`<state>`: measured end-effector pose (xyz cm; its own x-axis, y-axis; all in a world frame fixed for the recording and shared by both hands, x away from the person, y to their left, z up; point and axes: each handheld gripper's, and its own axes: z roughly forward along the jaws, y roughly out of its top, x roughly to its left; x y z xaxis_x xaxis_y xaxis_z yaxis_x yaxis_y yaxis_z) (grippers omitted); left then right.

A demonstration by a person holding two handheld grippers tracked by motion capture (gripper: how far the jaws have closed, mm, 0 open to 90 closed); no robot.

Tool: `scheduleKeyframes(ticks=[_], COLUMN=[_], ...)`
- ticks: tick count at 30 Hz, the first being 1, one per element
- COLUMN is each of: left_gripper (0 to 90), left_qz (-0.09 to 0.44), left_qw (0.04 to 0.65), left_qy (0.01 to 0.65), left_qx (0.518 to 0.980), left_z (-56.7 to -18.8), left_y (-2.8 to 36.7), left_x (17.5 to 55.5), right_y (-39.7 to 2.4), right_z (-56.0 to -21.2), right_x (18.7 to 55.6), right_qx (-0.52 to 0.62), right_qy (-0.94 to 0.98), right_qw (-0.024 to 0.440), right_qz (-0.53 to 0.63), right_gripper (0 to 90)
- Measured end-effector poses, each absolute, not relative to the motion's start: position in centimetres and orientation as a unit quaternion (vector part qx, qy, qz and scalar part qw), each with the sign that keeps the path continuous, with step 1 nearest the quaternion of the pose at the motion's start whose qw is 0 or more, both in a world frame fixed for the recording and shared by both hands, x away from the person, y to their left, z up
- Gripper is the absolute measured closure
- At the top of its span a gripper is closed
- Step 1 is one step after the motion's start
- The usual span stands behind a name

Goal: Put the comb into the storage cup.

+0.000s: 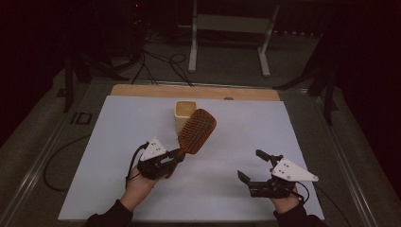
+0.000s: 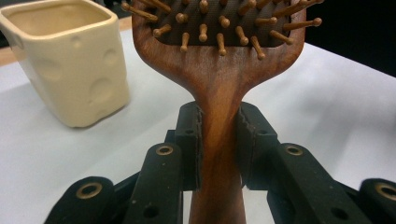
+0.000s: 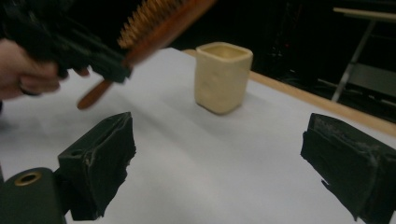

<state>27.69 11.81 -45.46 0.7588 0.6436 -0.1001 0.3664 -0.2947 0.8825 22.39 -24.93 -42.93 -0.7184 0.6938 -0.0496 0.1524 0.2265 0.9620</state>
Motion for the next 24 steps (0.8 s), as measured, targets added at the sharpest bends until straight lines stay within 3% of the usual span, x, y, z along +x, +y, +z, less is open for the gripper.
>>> scheduleKeyframes(ticks=[7,24], left_gripper=[73.5,73.5], left_qz=[0.142,0.140], left_qw=[0.498,0.516], left_qy=[0.328,0.322], left_qx=[0.790,0.781], left_z=[-46.1,-47.3], left_y=[12.2,12.6], left_x=[27.4,27.1], right_y=[-23.7,-19.1], right_z=[-40.3,-36.0], right_x=[23.3,27.8], right_qx=[0.278,0.296], right_qy=[0.740,0.724], right_qw=[0.243,0.178], right_qz=[0.562,0.597], right_gripper=[8.9,8.8])
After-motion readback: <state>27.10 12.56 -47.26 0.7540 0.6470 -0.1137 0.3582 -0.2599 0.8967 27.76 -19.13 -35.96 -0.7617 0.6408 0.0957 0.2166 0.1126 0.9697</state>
